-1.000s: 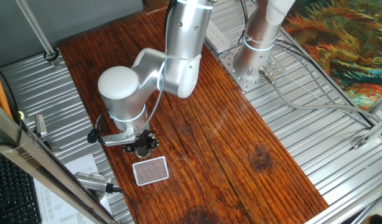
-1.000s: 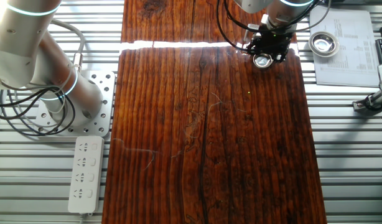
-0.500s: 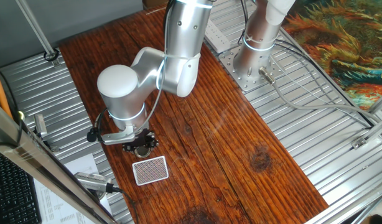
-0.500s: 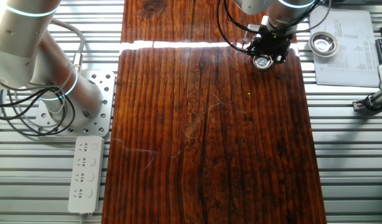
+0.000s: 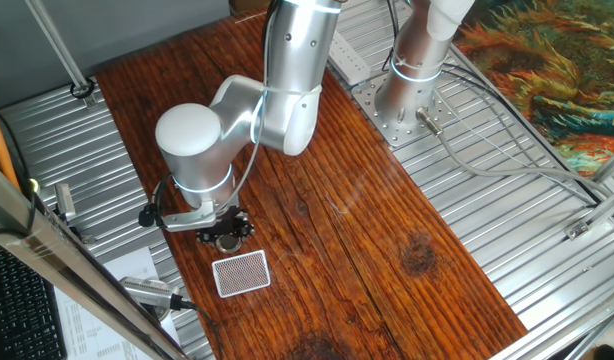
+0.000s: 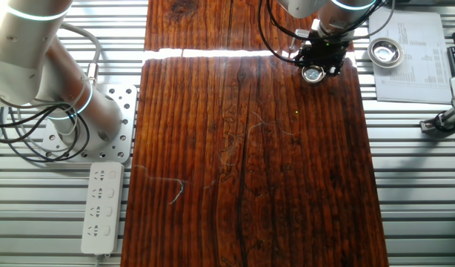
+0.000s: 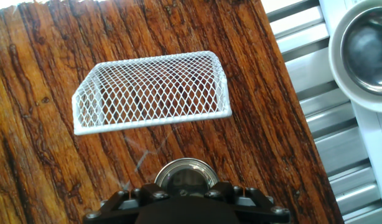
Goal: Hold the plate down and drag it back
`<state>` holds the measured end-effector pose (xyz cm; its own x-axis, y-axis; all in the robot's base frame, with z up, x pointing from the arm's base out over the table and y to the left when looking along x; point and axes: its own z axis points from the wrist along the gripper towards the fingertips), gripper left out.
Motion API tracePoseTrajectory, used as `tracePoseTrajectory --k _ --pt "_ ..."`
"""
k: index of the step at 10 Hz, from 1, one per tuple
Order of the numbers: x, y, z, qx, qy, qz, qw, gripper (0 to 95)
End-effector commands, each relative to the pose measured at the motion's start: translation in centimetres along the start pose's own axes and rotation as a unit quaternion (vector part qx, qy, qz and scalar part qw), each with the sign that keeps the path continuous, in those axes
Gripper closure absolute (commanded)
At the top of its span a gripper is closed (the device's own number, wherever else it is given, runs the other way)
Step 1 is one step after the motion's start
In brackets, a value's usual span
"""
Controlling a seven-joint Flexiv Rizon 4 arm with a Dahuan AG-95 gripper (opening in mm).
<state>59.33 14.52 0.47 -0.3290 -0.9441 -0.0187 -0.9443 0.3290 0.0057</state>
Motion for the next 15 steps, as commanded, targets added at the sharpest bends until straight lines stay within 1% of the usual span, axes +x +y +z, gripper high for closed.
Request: tracePoseTrajectory --k 1,10,13,14,15 --pt "0.16 -0.07 -0.02 0.000 0.001 0.001 1.0000 95.0" --pt "0.36 -0.18 -0.07 -0.001 0.001 0.000 1.0000 95.0" --pt "0.04 0.02 0.16 -0.001 -0.001 0.008 1.0000 95.0" --pt "-0.19 0.15 0.20 0.000 0.000 0.012 0.9999 95.0" --pt "-0.17 0.11 0.04 0.003 0.007 0.011 0.9999 95.0"
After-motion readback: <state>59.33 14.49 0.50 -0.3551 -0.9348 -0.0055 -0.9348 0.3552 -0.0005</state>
